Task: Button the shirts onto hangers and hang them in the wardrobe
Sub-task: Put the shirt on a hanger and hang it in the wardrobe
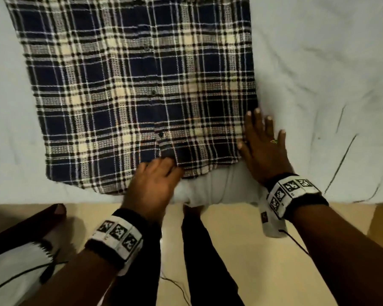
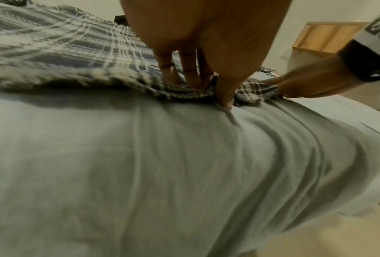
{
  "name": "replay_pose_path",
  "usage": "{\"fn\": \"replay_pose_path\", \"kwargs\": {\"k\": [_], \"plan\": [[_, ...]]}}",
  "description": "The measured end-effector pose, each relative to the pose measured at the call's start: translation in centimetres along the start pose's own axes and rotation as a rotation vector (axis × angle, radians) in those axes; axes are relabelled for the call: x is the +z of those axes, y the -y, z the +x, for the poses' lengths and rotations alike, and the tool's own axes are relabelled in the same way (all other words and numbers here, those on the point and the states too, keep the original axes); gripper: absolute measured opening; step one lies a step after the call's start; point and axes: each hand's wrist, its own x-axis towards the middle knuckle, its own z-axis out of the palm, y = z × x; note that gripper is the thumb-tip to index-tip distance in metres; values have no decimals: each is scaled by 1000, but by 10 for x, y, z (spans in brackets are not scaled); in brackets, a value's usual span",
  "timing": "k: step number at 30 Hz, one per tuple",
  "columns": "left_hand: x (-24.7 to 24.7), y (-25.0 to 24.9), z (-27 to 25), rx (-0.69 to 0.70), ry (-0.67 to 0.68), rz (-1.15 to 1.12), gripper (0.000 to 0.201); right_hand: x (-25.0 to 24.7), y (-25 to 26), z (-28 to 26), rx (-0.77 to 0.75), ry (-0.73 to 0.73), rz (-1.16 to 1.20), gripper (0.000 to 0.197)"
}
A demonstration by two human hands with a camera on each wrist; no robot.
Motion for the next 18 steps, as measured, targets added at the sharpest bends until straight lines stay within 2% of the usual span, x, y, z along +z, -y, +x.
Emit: {"fn": "replay_pose_path", "kwargs": {"k": [3,5,9,10,12,13,15,18], "plan": [[-6,19,-5,92,-66,16,28,-5,-10,5,-34,49,-101,69],[-8,24,-8,183,-68,22,22,-8,-10,6,-35,66,-139,71],[-13,31,-5,307,-140,-145,31,-17,24,5,65,3,-133,77],[-15,30,1,293,-178,-183,32,-17,40,8,69,-42,-121,77],[-22,26,16,146,-225,-180,42,-8,79,15,-14,-118,-113,77],[-22,25,26,41,-213,-133,51,1,101,17,-85,-134,-121,77],[-17,30,41,-120,-106,-28,69,23,131,19,-185,-96,-152,75],[-3,47,44,-115,-19,83,78,38,115,17,-211,-96,-176,74]]}}
